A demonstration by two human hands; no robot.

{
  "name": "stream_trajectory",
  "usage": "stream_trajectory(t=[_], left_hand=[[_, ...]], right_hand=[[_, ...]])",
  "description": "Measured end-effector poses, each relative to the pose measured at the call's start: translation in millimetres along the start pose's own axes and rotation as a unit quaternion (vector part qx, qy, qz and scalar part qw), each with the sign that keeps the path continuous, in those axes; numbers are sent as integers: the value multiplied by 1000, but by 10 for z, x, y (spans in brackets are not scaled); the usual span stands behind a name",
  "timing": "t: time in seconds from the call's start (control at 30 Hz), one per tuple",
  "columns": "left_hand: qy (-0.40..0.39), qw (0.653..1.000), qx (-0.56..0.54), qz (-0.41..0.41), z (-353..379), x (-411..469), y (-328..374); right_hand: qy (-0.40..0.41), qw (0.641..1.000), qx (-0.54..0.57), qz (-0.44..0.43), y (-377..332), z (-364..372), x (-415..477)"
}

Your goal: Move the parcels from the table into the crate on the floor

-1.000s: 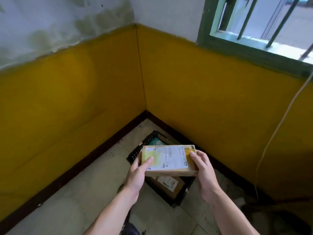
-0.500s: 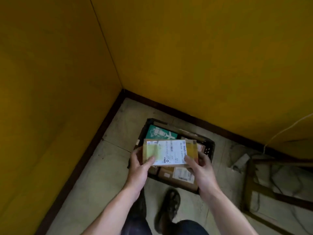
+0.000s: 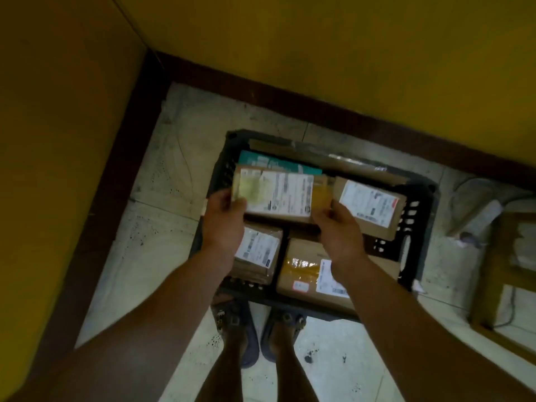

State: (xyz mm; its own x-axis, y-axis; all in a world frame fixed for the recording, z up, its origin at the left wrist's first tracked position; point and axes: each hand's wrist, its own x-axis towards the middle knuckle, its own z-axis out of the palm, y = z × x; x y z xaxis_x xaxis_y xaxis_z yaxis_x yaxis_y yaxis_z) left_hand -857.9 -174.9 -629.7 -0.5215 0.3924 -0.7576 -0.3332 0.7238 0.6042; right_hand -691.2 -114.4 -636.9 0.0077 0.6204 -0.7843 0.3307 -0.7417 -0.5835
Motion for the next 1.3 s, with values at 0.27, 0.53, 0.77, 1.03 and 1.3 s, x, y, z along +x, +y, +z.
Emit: stream_trajectory(t=[0.27,0.53,0.77,1.03,1.3], left_hand=[[26,995,73,68,254,850,-60],[14,998,53,34,231,797,-53],[-15,1000,8,-3,68,179,235],[-130,989,-8,75,-26,-1156,966],[-255,952,65,159,-215,-2736,1802]], right_hand=[[-12,1000,-21,-14,146,276,786],[-20,999,-34,14,87,236,756],[2,999,-30,20,-202,-60,247],[62,996,57,-9,-782,-545,-1065],[143,984,24,-99,-1382,-1110,-2844]])
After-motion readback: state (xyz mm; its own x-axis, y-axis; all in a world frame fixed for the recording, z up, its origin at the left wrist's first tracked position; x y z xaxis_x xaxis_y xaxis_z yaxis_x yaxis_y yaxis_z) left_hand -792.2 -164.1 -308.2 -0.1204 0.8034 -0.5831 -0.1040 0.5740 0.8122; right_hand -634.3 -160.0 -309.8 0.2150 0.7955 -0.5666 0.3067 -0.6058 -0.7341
